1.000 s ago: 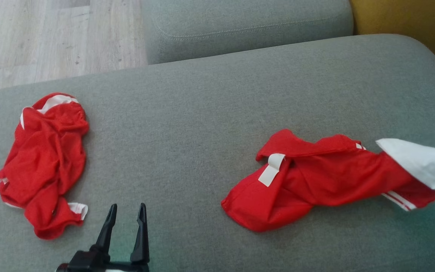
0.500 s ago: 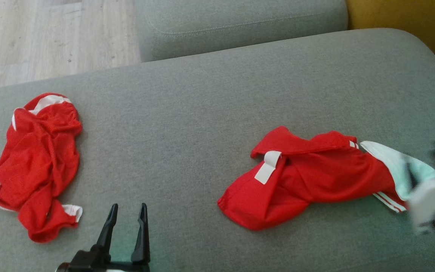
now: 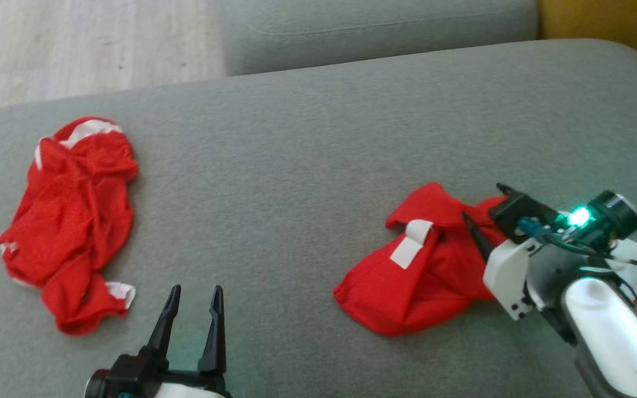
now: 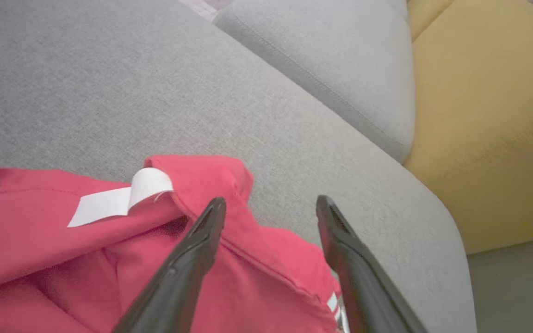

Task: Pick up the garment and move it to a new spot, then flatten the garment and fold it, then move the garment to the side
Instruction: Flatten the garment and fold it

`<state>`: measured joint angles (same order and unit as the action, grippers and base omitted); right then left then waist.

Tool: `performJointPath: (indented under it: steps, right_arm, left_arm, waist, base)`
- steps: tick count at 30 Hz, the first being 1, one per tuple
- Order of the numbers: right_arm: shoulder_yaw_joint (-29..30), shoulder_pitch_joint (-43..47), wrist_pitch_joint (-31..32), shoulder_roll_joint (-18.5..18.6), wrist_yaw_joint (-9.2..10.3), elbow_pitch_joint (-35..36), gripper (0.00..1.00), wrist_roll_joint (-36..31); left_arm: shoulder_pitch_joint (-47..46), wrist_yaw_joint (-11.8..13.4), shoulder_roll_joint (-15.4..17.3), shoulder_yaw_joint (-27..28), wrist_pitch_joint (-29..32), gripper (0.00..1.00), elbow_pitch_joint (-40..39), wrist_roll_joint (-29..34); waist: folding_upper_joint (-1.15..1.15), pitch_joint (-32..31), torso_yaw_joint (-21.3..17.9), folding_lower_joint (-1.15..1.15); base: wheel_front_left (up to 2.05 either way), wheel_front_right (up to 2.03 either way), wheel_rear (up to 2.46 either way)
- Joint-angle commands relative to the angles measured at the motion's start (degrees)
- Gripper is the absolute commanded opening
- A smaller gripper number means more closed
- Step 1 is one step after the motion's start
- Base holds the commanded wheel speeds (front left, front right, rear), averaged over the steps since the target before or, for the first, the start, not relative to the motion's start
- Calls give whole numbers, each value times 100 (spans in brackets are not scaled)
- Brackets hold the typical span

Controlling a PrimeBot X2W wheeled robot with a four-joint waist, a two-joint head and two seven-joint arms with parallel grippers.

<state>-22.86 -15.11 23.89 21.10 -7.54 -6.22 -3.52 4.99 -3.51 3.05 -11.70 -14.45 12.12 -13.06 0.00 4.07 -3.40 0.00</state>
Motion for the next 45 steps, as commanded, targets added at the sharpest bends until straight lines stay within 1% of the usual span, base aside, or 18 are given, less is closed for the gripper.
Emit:
performJointPath:
  steps: [1, 4, 6, 9, 14, 19, 20, 21, 29, 35, 36, 39, 42, 43, 45]
  right_arm:
    - [-134, -127, 0, 123, 5, 84, 100, 21]
    - [-337, -219, 57, 174, 5, -145, 100, 171]
    - [-371, -233, 56, 223, 5, -184, 100, 249]
    - [-392, -196, 81, 311, 5, -160, 100, 301]
    - [-603, -149, 258, 469, 5, -44, 100, 440]
    - [-724, -279, 325, 461, 5, -33, 100, 521]
    - [-733, -328, 318, 417, 5, -80, 64, 536]
    - [-726, -396, 278, 358, 5, -115, 0, 546]
    - [-314, -1260, -207, -137, 5, -510, 0, 237]
    - [-217, -2220, -472, -371, 5, -1164, 0, -27]
    - [-217, -2220, -472, -371, 5, -1164, 0, -27]
    - [-193, -2690, -657, -453, 5, -1531, 0, -162]
    - [-291, -3048, -854, -503, 5, -1920, 0, -340]
    - [-431, -3125, -925, -599, 5, -2155, 0, -310]
    - [-638, -3089, -990, -701, 5, -2321, 0, -205]
  left_arm:
    - [-214, 38, -17, 132, -55, 100, -155, -15]
    - [-207, 60, -17, 128, -55, 100, -154, -33]
    - [-189, 67, -17, 146, -55, 100, -156, -33]
    - [-157, 68, -17, 187, -55, 100, -159, -24]
    - [-192, 63, -17, 210, -55, 100, -170, -16]
    - [-280, 54, -17, 184, -55, 100, -181, -17]
    - [-294, 47, -17, 184, -55, 100, -178, -16]
    - [-306, 42, -17, 185, -55, 100, -174, -15]
    - [-370, 19, -17, 168, -55, 100, -110, -15]
    - [-393, 4, -17, 36, -55, 100, -28, -36]
    - [-393, 4, -17, 36, -55, 100, -28, -36]
    - [-413, 2, -17, -29, -55, 100, 1, -48]
    - [-406, 6, -17, -77, -55, 100, 15, -60]
    - [-387, 21, -17, -98, -55, 100, 19, -78]
    - [-349, 47, -17, -96, -55, 100, 11, -94]
  waist:
    - [0, 32, 108, 0]
    - [0, 43, 228, 0]
    - [0, 45, 276, 0]
    - [0, 41, 296, 0]
    - [0, 95, 292, 0]
    - [0, 172, 271, 0]
    - [0, 183, 268, 0]
    - [0, 195, 265, 0]
    - [0, 218, 277, 0]
    - [0, 127, 353, 0]
    - [0, 127, 353, 0]
    - [0, 72, 420, 0]
    - [0, 23, 481, 0]
    - [0, -26, 534, 0]
    - [0, -66, 568, 0]
  base:
    - [0, 0, 0]
    - [0, 0, 0]
    - [0, 0, 0]
    - [0, 0, 0]
    - [0, 0, 0]
    - [0, 0, 0]
    - [0, 0, 0]
    - [0, 0, 0]
    - [0, 0, 0]
    - [0, 0, 0]
    - [0, 0, 0]
    - [0, 0, 0]
    - [0, 0, 0]
    - [0, 0, 0]
    - [0, 0, 0]
